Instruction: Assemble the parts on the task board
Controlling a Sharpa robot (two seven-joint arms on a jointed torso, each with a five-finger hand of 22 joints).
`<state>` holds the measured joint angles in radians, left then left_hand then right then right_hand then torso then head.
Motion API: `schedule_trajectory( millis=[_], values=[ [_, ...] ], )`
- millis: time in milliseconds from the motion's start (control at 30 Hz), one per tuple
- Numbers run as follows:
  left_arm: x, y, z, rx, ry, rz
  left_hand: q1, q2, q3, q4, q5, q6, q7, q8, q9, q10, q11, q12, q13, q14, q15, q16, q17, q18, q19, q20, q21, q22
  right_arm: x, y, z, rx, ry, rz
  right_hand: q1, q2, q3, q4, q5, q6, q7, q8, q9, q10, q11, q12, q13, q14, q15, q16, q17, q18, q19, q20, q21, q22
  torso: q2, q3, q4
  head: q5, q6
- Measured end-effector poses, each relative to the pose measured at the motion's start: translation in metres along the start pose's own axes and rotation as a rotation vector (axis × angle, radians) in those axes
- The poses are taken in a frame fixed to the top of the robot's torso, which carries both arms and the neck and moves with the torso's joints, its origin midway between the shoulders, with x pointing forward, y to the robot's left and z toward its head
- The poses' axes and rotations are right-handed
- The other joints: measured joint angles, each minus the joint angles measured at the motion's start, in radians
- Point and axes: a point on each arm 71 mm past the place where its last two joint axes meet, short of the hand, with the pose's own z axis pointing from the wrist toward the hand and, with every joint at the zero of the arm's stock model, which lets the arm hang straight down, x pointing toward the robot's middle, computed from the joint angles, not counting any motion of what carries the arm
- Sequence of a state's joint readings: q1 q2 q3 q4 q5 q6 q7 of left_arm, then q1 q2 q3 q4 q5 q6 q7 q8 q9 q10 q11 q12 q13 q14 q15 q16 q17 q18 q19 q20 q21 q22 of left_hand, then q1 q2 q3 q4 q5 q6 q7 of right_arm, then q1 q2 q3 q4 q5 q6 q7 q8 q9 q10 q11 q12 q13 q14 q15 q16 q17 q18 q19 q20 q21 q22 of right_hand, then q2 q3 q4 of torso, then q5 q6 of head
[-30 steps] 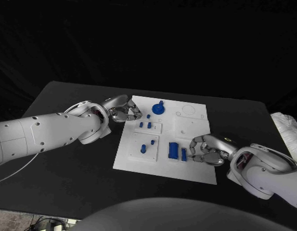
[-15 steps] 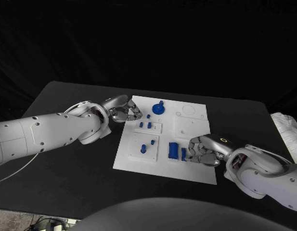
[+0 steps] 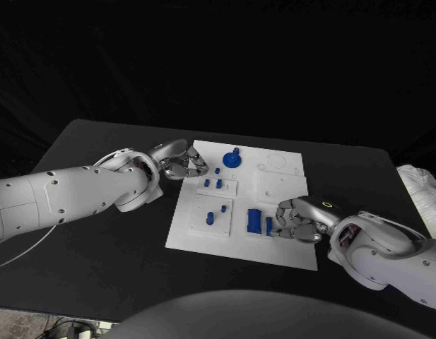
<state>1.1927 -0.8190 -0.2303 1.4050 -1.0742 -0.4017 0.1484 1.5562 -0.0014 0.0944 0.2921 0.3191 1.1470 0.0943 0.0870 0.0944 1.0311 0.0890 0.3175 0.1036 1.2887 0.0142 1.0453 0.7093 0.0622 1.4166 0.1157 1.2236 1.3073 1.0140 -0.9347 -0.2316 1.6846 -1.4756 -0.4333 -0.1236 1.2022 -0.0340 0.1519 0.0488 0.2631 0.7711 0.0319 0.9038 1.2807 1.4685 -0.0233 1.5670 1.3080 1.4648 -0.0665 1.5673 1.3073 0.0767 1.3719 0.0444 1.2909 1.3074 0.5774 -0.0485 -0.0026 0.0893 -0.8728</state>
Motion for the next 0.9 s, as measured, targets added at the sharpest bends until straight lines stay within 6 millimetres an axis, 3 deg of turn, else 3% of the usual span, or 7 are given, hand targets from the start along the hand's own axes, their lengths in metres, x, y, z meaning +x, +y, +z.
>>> schedule_trajectory(
  millis=[133,200,367,567,800,900],
  values=[
    [0.0,0.0,0.0,0.0,0.0,0.0,0.0,0.0,0.0,0.0,0.0,0.0,0.0,0.0,0.001,0.0,0.0,0.0,-0.001,0.0,0.0,0.0,0.0,0.0,0.0,0.0,0.0,0.0,0.0,0.001,0.0,0.001,-0.001,0.001,0.016,-0.012,0.009,-0.009,0.011,-0.016,0.002,-0.008,-0.003,0.0,0.0,0.0,0.0,0.0,0.0,0.0,0.0,0.0,0.0,0.0,-0.004,0.0,0.0,0.0,0.0,0.0,0.0],
    [0.0,0.0,0.0,-0.001,0.0,0.0,0.0,0.0,0.0,0.0,0.0,0.0,0.0,0.0,0.001,0.0,0.0,0.0,-0.001,0.0,0.0,0.0,0.0,0.0,0.0,0.0,0.0,0.0,0.001,0.002,0.001,0.003,0.001,0.001,0.047,0.0,0.02,-0.02,0.024,-0.035,0.003,-0.021,-0.006,0.0,0.0,0.0,0.0,0.0,0.0,0.0,0.001,0.0,0.0,0.0,-0.008,0.0,0.0,0.0,0.0,0.0,0.0],
    [0.0,0.0,0.0,-0.001,0.001,0.0,0.0,0.0,0.0,0.0,0.0,0.0,0.0,0.0,0.001,0.0,0.0,0.0,-0.001,0.0,0.0,0.0,0.0,0.0,0.0,0.0,0.0,0.0,0.003,0.001,0.001,0.016,0.008,0.001,0.07,-0.014,0.028,-0.039,0.024,-0.072,0.011,-0.039,-0.01,0.0,0.0,0.0,0.0,0.0,0.0,0.0,0.001,0.0,-0.007,0.0,-0.022,0.0,0.0,-0.0001,0.0001,0.0,0.0],
    [0.0,0.0,0.0,-0.002,0.001,-0.001,0.0,0.0,0.0,0.0,0.0,0.0,0.0,0.0,0.001,0.0,0.0,0.0,-0.001,0.0,0.0,0.0,0.0,0.0,0.0,0.0,0.0,0.0,0.003,0.0,0.0,0.028,0.009,0.003,0.071,-0.015,0.024,-0.041,-0.007,-0.093,0.015,-0.039,-0.007,0.0,0.0,0.0,0.0,0.0,0.0,0.0,0.001,0.0,-0.013,0.006,-0.027,0.0,0.0,-0.0001,0.0004,0.001,0.0],
    [0.0,0.0,-0.002,0.002,-0.002,-0.001,0.0,0.0,0.003,0.003,0.0,0.0,0.0,0.0,0.001,0.0,0.0,0.0,-0.002,0.0,0.0,0.0,-0.003,0.0,0.0,0.0,0.0,0.0,-0.002,-0.003,-0.006,0.027,-0.038,0.03,0.034,-0.013,-0.012,0.004,-0.091,-0.094,0.016,-0.039,-0.007,0.0,0.0,0.0,0.0,0.0,0.0,0.0,0.001,0.0,-0.013,0.006,-0.021,0.001,0.0,-0.0001,0.0001,0.007,0.0],
    [-0.002,0.0,-0.004,0.01,-0.013,-0.007,-0.002,-0.002,0.003,0.003,0.0,0.0,0.0,0.0,0.002,0.002,-0.002,0.0,-0.003,0.0,0.0,0.0,-0.003,0.0,0.0,0.0,0.0,0.0,-0.008,-0.003,-0.012,0.01,-0.094,0.06,0.013,-0.008,-0.023,0.038,-0.103,-0.08,0.011,-0.039,-0.012,0.0,0.0,0.0,0.0,0.0,0.0,0.0,0.001,0.0,-0.007,0.008,-0.01,0.001,0.0,-0.0002,-0.0005,0.009,0.0]
  ],
)
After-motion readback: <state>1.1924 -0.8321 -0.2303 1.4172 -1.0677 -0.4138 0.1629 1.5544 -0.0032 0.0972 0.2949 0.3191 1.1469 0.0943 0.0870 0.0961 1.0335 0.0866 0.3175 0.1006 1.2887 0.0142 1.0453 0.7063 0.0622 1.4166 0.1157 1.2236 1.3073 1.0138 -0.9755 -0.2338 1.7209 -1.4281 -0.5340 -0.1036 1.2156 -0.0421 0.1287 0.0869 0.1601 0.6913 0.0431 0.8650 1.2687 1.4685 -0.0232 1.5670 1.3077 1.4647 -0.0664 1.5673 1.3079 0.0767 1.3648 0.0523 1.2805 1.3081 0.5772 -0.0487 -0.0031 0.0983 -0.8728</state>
